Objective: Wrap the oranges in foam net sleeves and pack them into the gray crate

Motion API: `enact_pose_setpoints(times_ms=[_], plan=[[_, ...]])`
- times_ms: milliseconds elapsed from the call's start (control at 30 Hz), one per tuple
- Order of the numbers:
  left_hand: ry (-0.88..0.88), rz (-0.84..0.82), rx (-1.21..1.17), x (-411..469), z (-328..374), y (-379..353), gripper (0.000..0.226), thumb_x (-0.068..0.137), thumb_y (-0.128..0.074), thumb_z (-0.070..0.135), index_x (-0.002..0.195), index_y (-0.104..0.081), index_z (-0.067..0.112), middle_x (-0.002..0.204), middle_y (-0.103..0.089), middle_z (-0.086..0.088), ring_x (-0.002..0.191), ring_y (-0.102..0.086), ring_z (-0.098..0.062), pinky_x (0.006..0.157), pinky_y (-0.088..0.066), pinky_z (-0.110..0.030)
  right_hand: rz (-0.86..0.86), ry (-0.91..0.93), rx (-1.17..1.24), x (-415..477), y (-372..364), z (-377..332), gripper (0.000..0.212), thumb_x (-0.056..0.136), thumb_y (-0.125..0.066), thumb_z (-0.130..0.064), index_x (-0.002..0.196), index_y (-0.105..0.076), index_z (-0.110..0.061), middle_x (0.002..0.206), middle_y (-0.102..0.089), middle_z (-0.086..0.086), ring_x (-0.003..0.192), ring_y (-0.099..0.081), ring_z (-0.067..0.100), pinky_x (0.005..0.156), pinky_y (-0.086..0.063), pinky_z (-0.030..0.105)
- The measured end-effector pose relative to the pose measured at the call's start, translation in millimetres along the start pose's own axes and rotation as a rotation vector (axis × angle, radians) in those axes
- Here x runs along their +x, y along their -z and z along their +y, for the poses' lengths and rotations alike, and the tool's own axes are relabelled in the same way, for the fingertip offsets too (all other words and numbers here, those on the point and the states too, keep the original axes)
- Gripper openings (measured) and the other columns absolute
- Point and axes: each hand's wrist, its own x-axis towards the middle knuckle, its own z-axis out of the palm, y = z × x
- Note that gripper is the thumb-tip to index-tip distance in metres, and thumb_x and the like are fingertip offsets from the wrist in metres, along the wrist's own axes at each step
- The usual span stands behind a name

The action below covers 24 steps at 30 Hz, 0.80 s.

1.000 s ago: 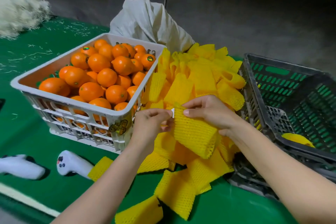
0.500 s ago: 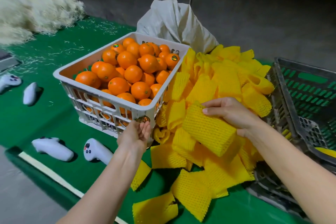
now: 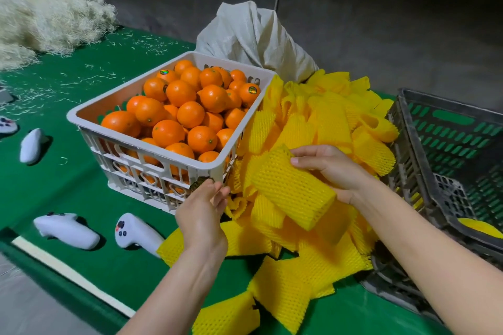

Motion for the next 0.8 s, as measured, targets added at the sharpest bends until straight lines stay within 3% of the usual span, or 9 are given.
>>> enact_pose_setpoints(times_ms=[67,167,267,400,500,567,633,733,800], plan=[[-0.030,-0.108,0.037,-10.0,-2.6,-10.0,0.010,0.089,-0.058,0.003,0.094,-0.065,0.008,0.078,-0.071,-0.004,0.067,-0.068,-0.014,0.061,-0.053,-0.022,-0.030,-0.001,0.042,-2.4,2.0,-0.6,0.016,0.084,-0.056,0.002,0.090,-0.063,-0.010,0.071,-0.070,0.002,0.061,-0.064,0.010,0.060,-0.052,0.022],[0.070,-0.339,0.100,-13.7,-0.8,-29.2,0.009,0.088,-0.060,0.017,0.096,-0.065,0.017,0.096,-0.068,-0.001,0.086,-0.065,-0.016,0.071,-0.051,-0.030,-0.041,0.037,0.072,-9.6,5.3,-1.0,0.020,0.086,-0.052,0.005,0.090,-0.060,-0.013,0.071,-0.069,0.002,0.061,-0.064,0.009,0.057,-0.052,0.021],[0.171,-0.529,0.215,-14.0,0.6,-42.3,0.035,0.071,-0.073,0.021,0.105,-0.064,0.020,0.102,-0.065,0.005,0.092,-0.060,-0.015,0.070,-0.050,-0.033,0.018,0.130,-0.018,-16.3,10.2,0.8,0.029,0.086,-0.052,0.008,0.101,-0.056,-0.017,0.083,-0.061,0.009,0.068,-0.060,0.014,0.061,-0.048,0.023],[-0.083,-0.548,0.443,-10.4,-7.7,-53.6,0.027,0.079,-0.072,0.006,0.097,-0.068,0.026,0.109,-0.060,0.003,0.097,-0.058,-0.014,0.068,-0.044,-0.027,0.113,0.382,-0.519,-24.6,18.0,2.4,0.050,0.085,-0.061,0.002,0.126,-0.051,-0.023,0.108,-0.054,0.003,0.098,-0.052,0.011,0.076,-0.045,0.018],[-0.266,-0.591,0.502,-8.2,-9.9,-61.4,0.026,0.079,-0.073,0.007,0.090,-0.068,0.030,0.094,-0.065,0.009,0.089,-0.058,-0.007,0.057,-0.044,-0.012,0.164,0.580,-0.820,-27.2,14.6,4.8,0.041,0.079,-0.073,-0.015,0.118,-0.062,-0.021,0.121,-0.054,0.001,0.112,-0.050,0.006,0.092,-0.035,0.010],[-0.307,-0.644,0.492,-6.2,-9.2,-65.7,0.020,0.078,-0.073,0.011,0.085,-0.070,0.029,0.081,-0.069,0.017,0.085,-0.060,0.004,0.061,-0.046,-0.011,0.268,0.710,-0.902,-25.0,9.1,6.0,0.030,0.072,-0.079,-0.010,0.100,-0.070,-0.007,0.110,-0.062,0.009,0.104,-0.057,0.016,0.088,-0.035,0.008],[-0.236,-0.736,0.508,-7.6,-4.8,-70.4,0.005,0.082,-0.068,0.025,0.083,-0.073,0.025,0.079,-0.071,0.013,0.083,-0.063,0.000,0.066,-0.047,-0.017,0.373,0.798,-0.877,-22.8,5.3,3.3,0.018,0.067,-0.080,-0.003,0.080,-0.068,-0.001,0.093,-0.066,0.014,0.090,-0.061,0.024,0.082,-0.041,0.020],[-0.032,-0.811,0.428,1.3,10.8,-77.3,0.032,0.096,-0.050,0.021,0.074,-0.072,0.013,0.078,-0.065,-0.006,0.064,-0.061,-0.014,0.052,-0.046,-0.024,0.370,0.749,-0.663,-20.5,7.4,-7.0,0.018,0.073,-0.075,-0.001,0.070,-0.059,-0.009,0.075,-0.061,0.008,0.070,-0.056,0.008,0.067,-0.043,0.020],[-0.093,-0.906,0.524,10.5,25.0,-77.1,0.022,0.096,-0.049,0.007,0.081,-0.065,0.009,0.079,-0.057,-0.007,0.063,-0.055,-0.014,0.054,-0.043,-0.024,0.306,0.646,-0.457,-16.1,8.2,-14.1,0.024,0.081,-0.066,0.002,0.071,-0.051,-0.013,0.062,-0.048,0.001,0.053,-0.043,-0.002,0.054,-0.034,0.013]])
